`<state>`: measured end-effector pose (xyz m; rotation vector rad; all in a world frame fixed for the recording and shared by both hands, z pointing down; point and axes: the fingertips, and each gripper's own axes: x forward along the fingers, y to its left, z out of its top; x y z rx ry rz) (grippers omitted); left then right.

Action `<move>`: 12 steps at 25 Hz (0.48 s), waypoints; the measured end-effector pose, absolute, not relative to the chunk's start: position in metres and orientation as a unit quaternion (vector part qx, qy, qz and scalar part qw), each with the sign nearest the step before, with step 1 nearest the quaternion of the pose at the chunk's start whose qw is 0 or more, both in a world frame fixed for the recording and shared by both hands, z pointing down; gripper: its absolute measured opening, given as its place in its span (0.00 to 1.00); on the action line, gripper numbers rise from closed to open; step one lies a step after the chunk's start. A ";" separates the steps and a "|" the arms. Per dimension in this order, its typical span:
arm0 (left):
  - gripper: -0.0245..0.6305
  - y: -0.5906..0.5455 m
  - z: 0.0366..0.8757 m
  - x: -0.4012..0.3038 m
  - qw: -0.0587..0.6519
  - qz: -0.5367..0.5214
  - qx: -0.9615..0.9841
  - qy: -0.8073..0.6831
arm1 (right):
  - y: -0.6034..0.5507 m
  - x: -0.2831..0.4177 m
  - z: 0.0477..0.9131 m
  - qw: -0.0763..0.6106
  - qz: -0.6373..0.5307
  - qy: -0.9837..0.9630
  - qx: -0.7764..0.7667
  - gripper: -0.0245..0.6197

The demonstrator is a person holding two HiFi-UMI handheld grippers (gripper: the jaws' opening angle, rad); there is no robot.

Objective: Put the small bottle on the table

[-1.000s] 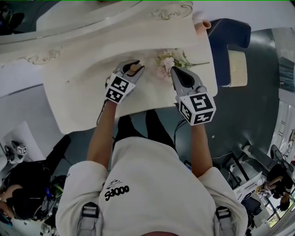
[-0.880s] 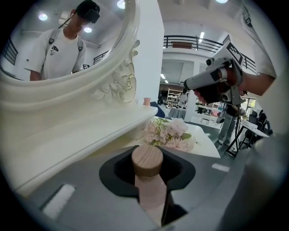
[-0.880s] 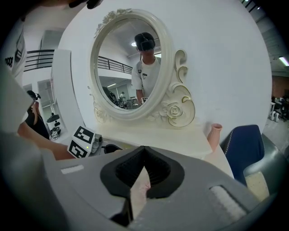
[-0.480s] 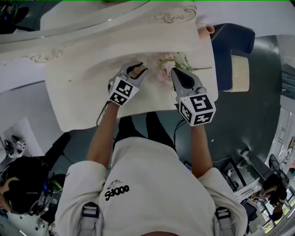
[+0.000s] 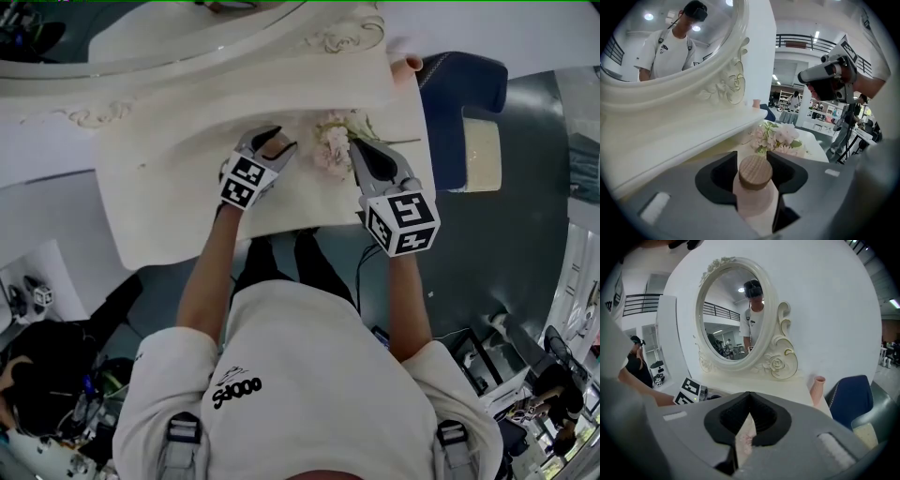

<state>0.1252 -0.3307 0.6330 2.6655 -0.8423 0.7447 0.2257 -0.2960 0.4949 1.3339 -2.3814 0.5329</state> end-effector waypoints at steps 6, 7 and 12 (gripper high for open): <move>0.42 -0.329 0.602 0.119 0.117 0.230 0.920 -0.295 | -0.288 0.232 0.473 0.171 0.171 -0.837 0.491 0.04; 0.42 -0.330 0.591 0.117 0.112 0.221 0.923 -0.295 | -0.288 0.232 0.469 0.169 0.167 -0.836 0.494 0.04; 0.37 -0.336 0.527 0.098 0.080 0.168 0.932 -0.310 | -0.295 0.222 0.437 0.155 0.134 -0.840 0.503 0.04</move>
